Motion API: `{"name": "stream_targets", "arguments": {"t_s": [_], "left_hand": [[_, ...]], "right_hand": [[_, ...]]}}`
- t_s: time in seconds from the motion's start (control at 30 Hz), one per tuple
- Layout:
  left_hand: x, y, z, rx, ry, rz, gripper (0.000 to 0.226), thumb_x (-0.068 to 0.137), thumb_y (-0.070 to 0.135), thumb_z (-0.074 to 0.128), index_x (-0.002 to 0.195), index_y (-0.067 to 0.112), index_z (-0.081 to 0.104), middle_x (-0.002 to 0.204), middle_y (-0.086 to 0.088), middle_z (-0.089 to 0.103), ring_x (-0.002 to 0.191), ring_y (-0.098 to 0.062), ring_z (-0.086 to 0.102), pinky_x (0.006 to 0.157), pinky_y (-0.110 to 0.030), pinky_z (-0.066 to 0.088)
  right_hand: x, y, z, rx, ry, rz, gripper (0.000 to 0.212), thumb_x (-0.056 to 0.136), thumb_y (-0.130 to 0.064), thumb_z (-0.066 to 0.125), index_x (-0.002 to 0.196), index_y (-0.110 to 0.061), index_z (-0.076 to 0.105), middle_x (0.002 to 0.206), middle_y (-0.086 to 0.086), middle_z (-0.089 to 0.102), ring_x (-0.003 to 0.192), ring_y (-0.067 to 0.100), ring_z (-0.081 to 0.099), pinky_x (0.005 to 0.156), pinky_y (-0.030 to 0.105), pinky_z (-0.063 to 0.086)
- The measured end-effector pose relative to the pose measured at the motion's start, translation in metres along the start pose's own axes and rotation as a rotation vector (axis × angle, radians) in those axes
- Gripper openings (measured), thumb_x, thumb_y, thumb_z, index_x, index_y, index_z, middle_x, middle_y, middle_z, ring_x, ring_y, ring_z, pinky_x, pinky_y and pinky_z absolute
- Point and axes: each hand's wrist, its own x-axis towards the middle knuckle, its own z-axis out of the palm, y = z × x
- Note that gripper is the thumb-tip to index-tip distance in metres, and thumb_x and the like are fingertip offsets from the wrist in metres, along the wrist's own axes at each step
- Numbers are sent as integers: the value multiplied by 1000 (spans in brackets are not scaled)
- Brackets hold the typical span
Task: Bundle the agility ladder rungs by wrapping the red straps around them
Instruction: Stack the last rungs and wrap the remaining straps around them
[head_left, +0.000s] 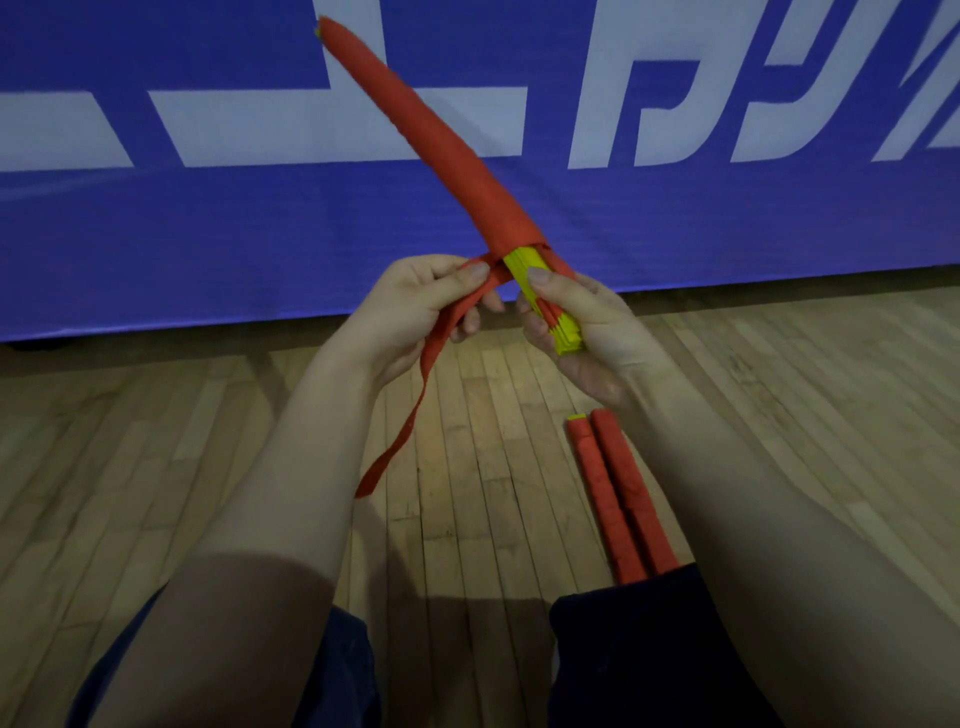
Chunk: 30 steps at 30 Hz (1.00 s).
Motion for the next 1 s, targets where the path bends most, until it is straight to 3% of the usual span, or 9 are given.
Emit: {"name": "stream_targets", "arguments": {"t_s": [0.2, 0.37, 0.47, 0.6, 0.7, 0.77, 0.87, 0.93, 1.0], "left_hand": [[3, 5, 5, 44, 44, -35, 30, 97, 10, 48, 74, 3, 65, 63, 1, 70, 44, -5, 53, 43, -16, 38], [7, 0, 9, 149, 134, -45, 37, 94, 8, 47, 61, 3, 64, 41, -1, 56, 35, -7, 45, 40, -16, 35], [7, -2, 14, 169, 182, -86, 39, 91, 7, 46, 57, 3, 64, 40, -3, 55, 35, -10, 44, 39, -18, 35], [8, 0, 18, 6, 215, -179, 49, 93, 30, 41, 60, 1, 62, 52, -13, 61, 40, -18, 47, 41, -23, 36], [7, 3, 19, 66, 222, -201, 69, 86, 64, 47, 59, 3, 66, 54, -14, 60, 42, -18, 51, 43, -23, 40], [6, 5, 21, 161, 267, -197, 71, 78, 73, 52, 60, 5, 64, 52, -13, 59, 42, -17, 52, 44, -24, 40], [8, 4, 22, 231, 348, -194, 62, 74, 69, 62, 59, 9, 58, 44, -8, 53, 38, -15, 49, 40, -21, 38], [9, 1, 20, 219, 372, -169, 51, 77, 59, 67, 59, 13, 55, 43, -4, 50, 38, -15, 48, 40, -22, 36], [9, -3, 16, 184, 381, -139, 39, 83, 43, 67, 58, 15, 56, 42, 0, 50, 38, -14, 47, 42, -23, 35]], "right_hand": [[0, 1, -5, -322, 35, -87, 6, 85, -2, 65, 84, -7, 62, 64, 6, 57, 47, 16, 49, 44, 24, 37], [2, 8, -1, -511, 108, -163, 27, 82, 0, 71, 108, -1, 65, 79, 15, 65, 60, 24, 63, 52, 32, 52], [1, 17, 1, -634, 114, -201, 30, 84, 2, 66, 113, -6, 62, 92, 21, 67, 73, 34, 68, 61, 39, 60], [-3, 26, 1, -830, 147, -316, 29, 85, -2, 62, 108, -18, 61, 82, 11, 66, 67, 22, 65, 55, 34, 56], [-5, 34, 7, -1022, 184, -447, 26, 86, -5, 60, 110, -16, 60, 81, 1, 65, 72, 11, 63, 69, 31, 54], [-3, 42, 12, -1182, 219, -517, 36, 88, -6, 57, 124, -10, 55, 89, 7, 62, 81, 18, 61, 75, 38, 51], [-5, 48, 22, -1372, 231, -480, 57, 92, -15, 53, 146, -12, 35, 104, 14, 51, 88, 32, 57, 74, 47, 49], [-11, 52, 30, -1471, 224, -509, 54, 91, -18, 54, 141, -8, 37, 108, 14, 47, 90, 31, 55, 74, 46, 49], [-13, 53, 32, -1410, 234, -522, 49, 88, -19, 58, 132, -2, 43, 113, 15, 48, 98, 30, 53, 81, 45, 46]]}}
